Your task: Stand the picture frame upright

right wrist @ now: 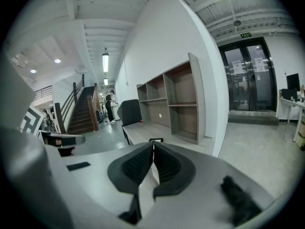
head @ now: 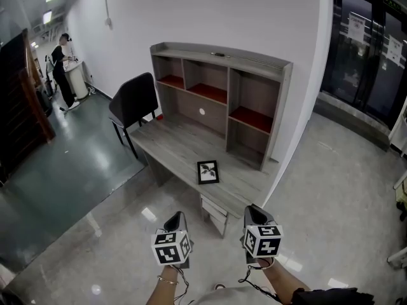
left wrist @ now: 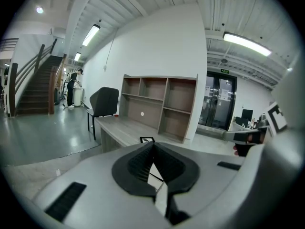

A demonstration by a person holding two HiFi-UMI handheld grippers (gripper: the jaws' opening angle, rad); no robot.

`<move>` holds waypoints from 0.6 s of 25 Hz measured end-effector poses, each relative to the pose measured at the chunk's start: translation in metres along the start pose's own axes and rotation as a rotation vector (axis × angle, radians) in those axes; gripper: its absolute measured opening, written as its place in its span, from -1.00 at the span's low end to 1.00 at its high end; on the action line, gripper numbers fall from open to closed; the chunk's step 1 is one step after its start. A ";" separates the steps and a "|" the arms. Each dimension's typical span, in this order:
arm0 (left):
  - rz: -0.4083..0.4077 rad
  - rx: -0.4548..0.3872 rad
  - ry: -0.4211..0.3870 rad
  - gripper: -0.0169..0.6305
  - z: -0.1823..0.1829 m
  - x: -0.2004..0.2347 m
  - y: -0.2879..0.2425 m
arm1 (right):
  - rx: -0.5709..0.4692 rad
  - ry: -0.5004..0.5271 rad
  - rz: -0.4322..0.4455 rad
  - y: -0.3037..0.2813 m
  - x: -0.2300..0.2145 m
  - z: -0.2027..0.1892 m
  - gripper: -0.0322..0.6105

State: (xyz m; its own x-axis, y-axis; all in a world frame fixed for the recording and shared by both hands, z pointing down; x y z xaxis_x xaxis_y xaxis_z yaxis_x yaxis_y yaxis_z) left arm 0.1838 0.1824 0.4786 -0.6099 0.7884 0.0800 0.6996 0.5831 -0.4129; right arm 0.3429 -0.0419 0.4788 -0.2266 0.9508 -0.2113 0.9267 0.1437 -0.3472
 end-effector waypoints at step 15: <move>0.036 0.003 -0.022 -0.91 0.021 -0.003 -0.055 | 0.026 0.013 0.028 -0.052 -0.039 0.017 -0.80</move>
State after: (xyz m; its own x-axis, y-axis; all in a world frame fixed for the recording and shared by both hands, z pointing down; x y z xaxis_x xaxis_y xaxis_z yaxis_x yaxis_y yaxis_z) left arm 0.1387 0.1438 0.4817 -0.5922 0.8045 0.0453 0.7203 0.5538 -0.4177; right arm 0.2982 -0.0914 0.4901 -0.1970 0.9577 -0.2098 0.9245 0.1103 -0.3648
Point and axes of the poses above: the fingertips, and each gripper's own axes: y backward along the fingers, x to its left, z out of its top, the point moved 10 cm from there along y, backward along the fingers, and after that the axes turned 11 degrees about z, right-handed, at the moved point
